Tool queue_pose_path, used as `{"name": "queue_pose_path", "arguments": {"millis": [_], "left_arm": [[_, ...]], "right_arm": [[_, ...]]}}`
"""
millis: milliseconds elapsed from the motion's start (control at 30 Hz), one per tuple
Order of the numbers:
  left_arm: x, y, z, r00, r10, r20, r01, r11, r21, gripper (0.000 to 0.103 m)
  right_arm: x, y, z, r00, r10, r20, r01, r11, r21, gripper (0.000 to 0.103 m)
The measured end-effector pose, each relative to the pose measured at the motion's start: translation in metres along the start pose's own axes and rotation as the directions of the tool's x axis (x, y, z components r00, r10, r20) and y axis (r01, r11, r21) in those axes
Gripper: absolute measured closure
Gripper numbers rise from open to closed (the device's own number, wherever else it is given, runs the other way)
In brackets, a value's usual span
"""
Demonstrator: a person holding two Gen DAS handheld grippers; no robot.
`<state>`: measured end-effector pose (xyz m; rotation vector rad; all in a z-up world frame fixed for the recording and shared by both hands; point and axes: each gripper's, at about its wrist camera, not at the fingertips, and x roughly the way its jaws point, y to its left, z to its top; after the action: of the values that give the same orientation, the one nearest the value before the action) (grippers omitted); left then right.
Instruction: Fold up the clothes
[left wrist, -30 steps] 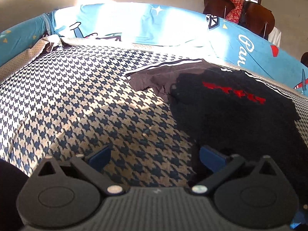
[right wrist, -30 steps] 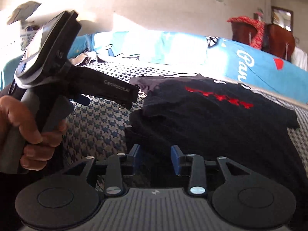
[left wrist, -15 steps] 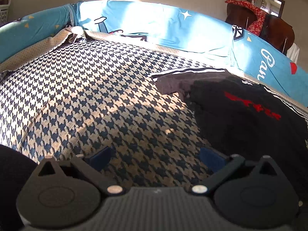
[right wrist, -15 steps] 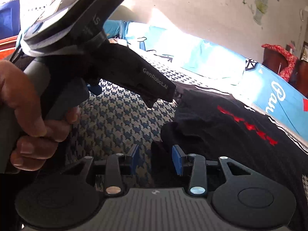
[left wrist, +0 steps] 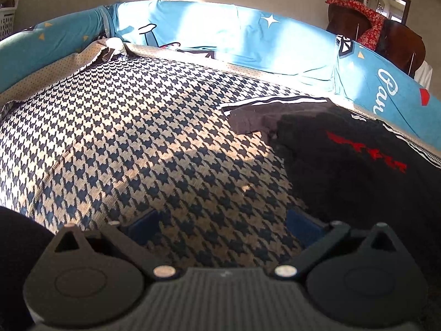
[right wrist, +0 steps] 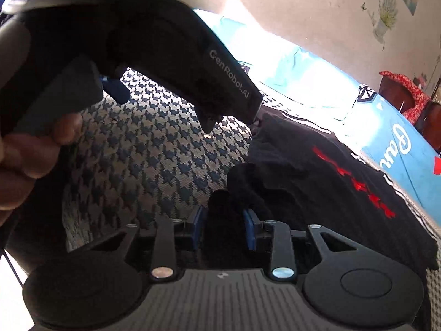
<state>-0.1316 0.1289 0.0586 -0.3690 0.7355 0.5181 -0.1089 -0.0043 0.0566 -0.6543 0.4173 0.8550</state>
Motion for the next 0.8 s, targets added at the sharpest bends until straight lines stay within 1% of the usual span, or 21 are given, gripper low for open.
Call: {"name": "queue_pose_path", "arguments": {"millis": [67,100,133,200,267,400,433,500,600,733,800], "left_arm": [[0.000,0.000,-0.001,1.000,0.001,-0.002,-0.001,1.000,0.004,0.000],[0.001,0.000,-0.001,1.000,0.001,-0.002,-0.001,1.000,0.006,0.000],[0.001,0.000,-0.001,1.000,0.002,-0.002,-0.002,1.000,0.008,0.000],[0.001,0.000,-0.001,1.000,0.004,-0.002,-0.004,1.000,0.008,0.000],[0.003,0.001,-0.001,1.000,0.009,-0.008,-0.009,1.000,0.005,0.000],[0.003,0.002,-0.001,1.000,0.013,-0.001,-0.013,1.000,-0.002,0.000],[0.003,0.002,-0.001,1.000,0.013,0.001,-0.013,1.000,-0.001,0.000],[0.002,0.002,-0.001,1.000,0.013,0.009,-0.013,1.000,-0.002,0.000],[-0.001,0.003,0.000,1.000,0.007,0.028,-0.007,1.000,-0.008,0.000],[-0.007,0.005,0.002,0.998,0.007,0.064,-0.006,1.000,-0.025,0.000],[-0.009,0.006,0.002,0.997,0.007,0.073,-0.005,1.000,-0.027,0.000]], "right_arm": [[0.002,-0.002,-0.002,1.000,-0.007,0.005,0.007,1.000,0.011,0.074],[0.003,-0.004,-0.002,1.000,-0.010,0.006,0.010,1.000,0.024,0.077],[0.003,-0.006,-0.003,1.000,-0.021,0.006,0.021,0.999,0.033,0.086],[0.002,-0.011,-0.003,0.999,-0.034,0.007,0.033,0.998,0.050,0.089],[-0.002,-0.017,-0.001,1.000,-0.018,0.014,0.016,0.996,0.089,0.095],[-0.021,-0.033,0.002,0.998,0.043,0.049,-0.052,0.978,0.204,0.095],[-0.028,-0.039,0.003,0.996,0.068,0.059,-0.080,0.966,0.247,0.095],[-0.040,-0.053,0.002,0.988,0.125,0.093,-0.150,0.929,0.338,0.095],[-0.061,-0.068,0.001,0.965,0.207,0.161,-0.258,0.860,0.440,0.095],[-0.084,-0.081,-0.005,0.936,0.266,0.229,-0.348,0.790,0.505,0.095],[-0.091,-0.084,-0.011,0.929,0.280,0.242,-0.368,0.772,0.519,0.095]]}}
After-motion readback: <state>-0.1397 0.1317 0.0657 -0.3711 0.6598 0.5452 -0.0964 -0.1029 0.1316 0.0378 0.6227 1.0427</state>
